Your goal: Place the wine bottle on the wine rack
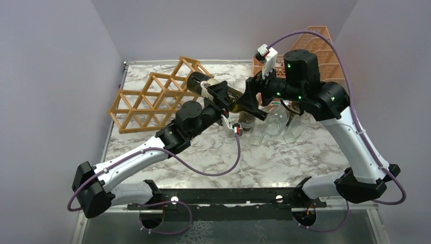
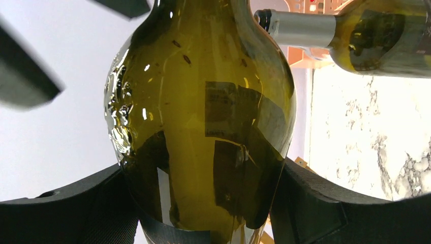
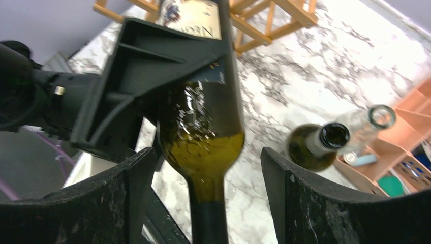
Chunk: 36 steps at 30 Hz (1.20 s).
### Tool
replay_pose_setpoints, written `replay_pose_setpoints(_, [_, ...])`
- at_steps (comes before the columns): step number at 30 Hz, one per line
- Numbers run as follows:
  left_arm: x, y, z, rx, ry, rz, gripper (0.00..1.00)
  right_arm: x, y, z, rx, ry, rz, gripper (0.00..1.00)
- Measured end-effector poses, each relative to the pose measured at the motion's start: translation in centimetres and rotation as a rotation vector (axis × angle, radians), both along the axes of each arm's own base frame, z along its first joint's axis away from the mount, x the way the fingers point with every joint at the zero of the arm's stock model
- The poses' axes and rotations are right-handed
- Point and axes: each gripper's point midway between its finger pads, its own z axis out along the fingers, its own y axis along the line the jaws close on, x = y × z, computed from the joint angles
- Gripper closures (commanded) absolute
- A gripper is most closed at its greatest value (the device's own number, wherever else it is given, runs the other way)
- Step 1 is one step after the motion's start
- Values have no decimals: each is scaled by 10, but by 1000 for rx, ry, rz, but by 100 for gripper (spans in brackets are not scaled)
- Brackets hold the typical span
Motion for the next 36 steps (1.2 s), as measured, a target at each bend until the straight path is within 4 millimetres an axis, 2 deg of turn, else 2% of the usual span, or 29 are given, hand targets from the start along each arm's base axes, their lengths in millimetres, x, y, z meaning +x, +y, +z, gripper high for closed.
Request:
replay_pose_setpoints(3, [-1,2,2,10,-21,2,100,-3,-8,-8,-43,-29,-26,22])
replay_pose_setpoints(6, [-4,6,4,9,-37,2,100,-14,-20,-24,-88,-31,-27,24])
replay_pose_setpoints(11, [-6,9,9,0,-55,1,100,-23,-31,-32,-115,-39,-23,39])
replay_pose_setpoints(16, [-6,9,7,16,-68,1,100,-25,-21,-39,-132,-29,12,47])
replay_pose_setpoints(24, [-6,9,5,40,-86,1,100,-20,1,-67,-189,43,55,57])
replay_pose_setpoints(28, [-6,9,-1,60,-90,3,100,-22,4,-76,-211,74,65,57])
replay_pose_setpoints(31, [-5,11,-4,75,-94,11,100,-21,6,-81,-219,89,65,62])
replay_pose_setpoints(36, [-4,12,-7,87,-88,19,100,-22,6,-86,-225,104,63,90])
